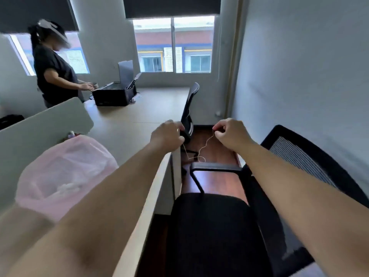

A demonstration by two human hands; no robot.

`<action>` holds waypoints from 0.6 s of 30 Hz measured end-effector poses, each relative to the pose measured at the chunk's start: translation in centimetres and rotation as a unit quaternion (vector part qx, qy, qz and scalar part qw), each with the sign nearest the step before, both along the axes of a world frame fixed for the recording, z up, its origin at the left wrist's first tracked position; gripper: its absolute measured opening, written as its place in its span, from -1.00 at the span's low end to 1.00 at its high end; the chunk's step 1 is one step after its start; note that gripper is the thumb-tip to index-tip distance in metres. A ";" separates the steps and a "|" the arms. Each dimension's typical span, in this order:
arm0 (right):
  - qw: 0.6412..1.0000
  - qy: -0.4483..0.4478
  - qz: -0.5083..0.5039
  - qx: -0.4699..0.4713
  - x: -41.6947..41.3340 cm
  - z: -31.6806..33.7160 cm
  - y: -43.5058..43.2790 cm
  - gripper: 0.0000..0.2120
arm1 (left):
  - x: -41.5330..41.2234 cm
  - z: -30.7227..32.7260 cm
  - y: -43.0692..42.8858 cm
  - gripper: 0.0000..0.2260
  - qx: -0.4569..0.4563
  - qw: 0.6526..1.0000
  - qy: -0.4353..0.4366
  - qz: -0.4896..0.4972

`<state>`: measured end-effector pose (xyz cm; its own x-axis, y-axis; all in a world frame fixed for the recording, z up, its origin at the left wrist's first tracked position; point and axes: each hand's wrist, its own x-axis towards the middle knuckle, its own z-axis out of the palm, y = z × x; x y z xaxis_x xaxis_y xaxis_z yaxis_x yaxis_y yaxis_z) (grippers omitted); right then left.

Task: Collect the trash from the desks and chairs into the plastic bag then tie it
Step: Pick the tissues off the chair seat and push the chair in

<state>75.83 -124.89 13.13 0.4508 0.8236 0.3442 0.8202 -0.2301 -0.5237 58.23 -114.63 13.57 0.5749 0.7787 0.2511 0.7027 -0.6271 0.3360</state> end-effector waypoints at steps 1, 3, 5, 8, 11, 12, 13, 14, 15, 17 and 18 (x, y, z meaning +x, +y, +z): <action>1.000 -0.003 -0.029 -0.005 2.5 0.4 -2.7 -0.81 | 2.9 0.0 -1.8 -0.68 -0.008 1.000 -0.001 -0.023; 0.996 0.001 -0.091 -0.014 7.8 0.9 -8.3 -0.80 | 9.0 -0.6 -5.9 -0.67 -0.026 0.997 0.000 -0.071; 0.989 0.008 -0.148 -0.027 11.8 0.7 -13.3 -0.77 | 14.1 -1.7 -9.6 -0.67 -0.055 0.993 -0.002 -0.108; 0.971 0.026 -0.232 -0.056 16.6 -1.0 -20.4 -0.62 | 21.4 -3.7 -15.3 -0.63 -0.124 0.978 -0.004 -0.166; 0.948 0.120 -0.291 -0.049 19.7 -4.0 -26.0 -0.40 | 27.8 -5.5 -20.8 -0.53 -0.254 0.947 -0.010 -0.197; 0.944 0.153 -0.286 -0.052 20.2 -5.1 -27.3 -0.35 | 29.6 -6.1 -22.2 -0.47 -0.300 0.935 -0.008 -0.190; 0.940 0.201 -0.270 -0.056 20.9 -6.1 -28.7 -0.30 | 31.6 -6.5 -23.8 -0.39 -0.342 0.922 -0.009 -0.182; 0.933 0.261 -0.242 -0.056 21.1 -6.9 -29.5 -0.27 | 33.1 -6.8 -24.9 -0.31 -0.377 0.911 -0.014 -0.166; 0.918 0.331 -0.213 -0.050 21.5 -7.5 -30.4 -0.26 | 34.8 -7.1 -26.2 -0.23 -0.405 0.902 -0.020 -0.150; 0.881 0.447 -0.151 -0.029 21.6 -8.4 -31.1 -0.35 | 36.8 -7.4 -27.5 -0.13 -0.420 0.900 -0.031 -0.111; 0.869 0.477 -0.129 -0.029 21.8 -8.7 -31.3 -0.44 | 37.7 -7.7 -27.9 -0.11 -0.414 0.905 -0.026 -0.100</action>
<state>97.67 -156.14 4.43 0.6808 0.6562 -0.3254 -0.0632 -0.3900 -0.9186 95.98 -142.56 5.87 0.7285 0.5946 -0.3401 0.5737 -0.2583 0.7773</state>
